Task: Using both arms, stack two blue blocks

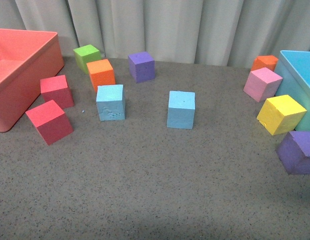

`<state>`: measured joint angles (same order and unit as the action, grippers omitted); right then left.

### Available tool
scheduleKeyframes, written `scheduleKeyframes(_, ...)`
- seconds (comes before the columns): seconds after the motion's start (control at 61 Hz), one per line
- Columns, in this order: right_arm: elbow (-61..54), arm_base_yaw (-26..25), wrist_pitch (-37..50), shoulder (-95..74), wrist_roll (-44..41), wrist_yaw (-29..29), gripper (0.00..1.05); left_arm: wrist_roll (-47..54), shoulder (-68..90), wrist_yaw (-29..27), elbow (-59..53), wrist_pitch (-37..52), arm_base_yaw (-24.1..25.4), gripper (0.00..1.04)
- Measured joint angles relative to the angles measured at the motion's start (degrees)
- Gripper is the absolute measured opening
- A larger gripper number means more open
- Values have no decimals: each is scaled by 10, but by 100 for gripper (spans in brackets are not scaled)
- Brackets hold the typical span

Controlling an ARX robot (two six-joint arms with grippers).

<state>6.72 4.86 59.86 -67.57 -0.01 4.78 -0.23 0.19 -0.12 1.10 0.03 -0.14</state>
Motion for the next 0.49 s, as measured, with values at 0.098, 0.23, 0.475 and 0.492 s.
scheduleKeyframes(0.098, -18, -24, -31, 47, 0, -31, 1, 0, 0, 0, 0, 0, 0, 98)
scheduleKeyframes(0.23, -36, -46, -78, 114, 0, -43, 1, 0, 0, 0, 0, 0, 0, 98)
scheduleKeyframes(0.475, -59, -47, -184, 243, 0, -47, 1, 0, 0, 0, 0, 0, 0, 98)
scheduleKeyframes(0.492, -59, -47, -188, 248, 0, -47, 1, 0, 0, 0, 0, 0, 0, 98)
